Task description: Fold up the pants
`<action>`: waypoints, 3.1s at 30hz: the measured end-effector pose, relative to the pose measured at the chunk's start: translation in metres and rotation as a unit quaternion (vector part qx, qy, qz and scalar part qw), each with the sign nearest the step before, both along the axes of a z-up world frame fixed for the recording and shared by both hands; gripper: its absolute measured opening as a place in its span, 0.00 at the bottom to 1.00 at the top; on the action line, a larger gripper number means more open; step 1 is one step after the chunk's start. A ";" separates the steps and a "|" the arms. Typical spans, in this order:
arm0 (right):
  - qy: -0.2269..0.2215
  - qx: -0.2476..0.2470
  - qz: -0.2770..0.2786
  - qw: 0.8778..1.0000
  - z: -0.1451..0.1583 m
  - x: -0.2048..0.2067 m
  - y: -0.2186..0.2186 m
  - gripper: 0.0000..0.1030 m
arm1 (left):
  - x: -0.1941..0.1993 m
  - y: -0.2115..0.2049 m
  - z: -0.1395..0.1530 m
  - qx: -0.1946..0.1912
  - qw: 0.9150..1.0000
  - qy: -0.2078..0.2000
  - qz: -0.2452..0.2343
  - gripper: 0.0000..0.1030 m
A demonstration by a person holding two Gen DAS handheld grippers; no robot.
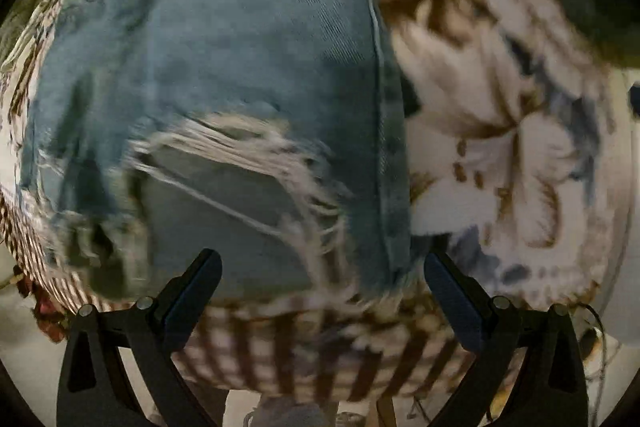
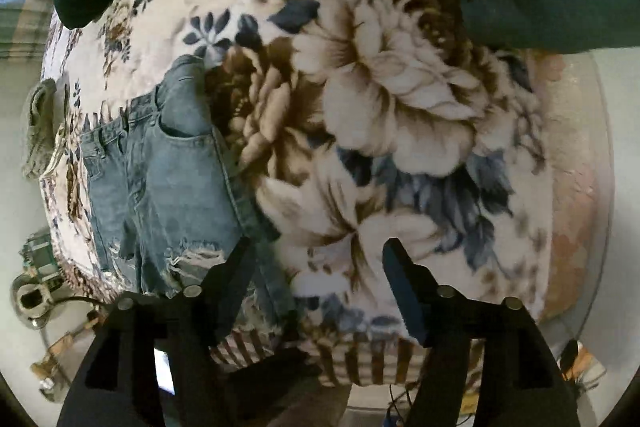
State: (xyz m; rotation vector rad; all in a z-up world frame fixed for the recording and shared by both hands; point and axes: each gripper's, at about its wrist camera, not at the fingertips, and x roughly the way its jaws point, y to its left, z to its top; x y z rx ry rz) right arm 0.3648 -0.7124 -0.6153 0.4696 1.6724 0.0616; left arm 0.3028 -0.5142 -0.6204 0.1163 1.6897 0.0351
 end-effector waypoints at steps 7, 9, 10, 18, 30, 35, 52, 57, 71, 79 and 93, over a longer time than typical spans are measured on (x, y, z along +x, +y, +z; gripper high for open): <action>0.008 0.073 0.046 0.996 -0.042 0.049 0.050 0.78 | 0.017 0.020 0.005 -0.027 0.998 -0.029 0.042 0.62; 0.012 0.091 0.045 0.995 -0.056 0.069 0.069 0.78 | 0.021 0.031 0.021 -0.052 0.996 -0.051 0.043 0.04; 0.013 0.096 0.046 0.994 -0.061 0.078 0.080 0.78 | 0.023 0.038 0.031 -0.061 0.995 -0.059 0.044 0.04; 0.019 0.035 0.083 0.996 -0.072 0.118 0.147 0.17 | 0.041 0.089 0.086 -0.114 0.987 -0.092 0.067 0.04; -0.065 -0.007 0.121 0.991 0.055 0.107 0.226 0.08 | 0.017 0.217 0.189 -0.179 0.966 -0.157 0.100 0.03; -0.085 -0.002 0.155 0.984 0.091 0.108 0.304 0.07 | -0.002 0.259 0.194 -0.183 0.955 -0.187 0.141 0.03; -0.017 -0.076 0.287 0.955 -0.008 0.154 0.571 0.07 | 0.023 0.467 0.088 -0.179 0.922 -0.155 0.307 0.04; 0.016 -0.045 0.284 0.958 -0.022 0.156 0.584 0.45 | 0.016 0.485 0.064 -0.191 0.908 -0.131 0.350 0.10; -0.012 0.004 0.262 0.965 0.049 0.112 0.425 1.00 | -0.028 0.478 0.109 -0.179 0.858 -0.166 0.451 0.64; 0.005 0.039 0.238 0.970 0.018 0.101 0.343 1.00 | -0.050 0.393 0.041 -0.271 0.764 -0.062 0.582 0.64; 0.027 0.171 0.104 0.979 -0.087 0.162 0.361 0.46 | -0.056 0.367 -0.007 -0.275 0.715 -0.077 0.638 0.23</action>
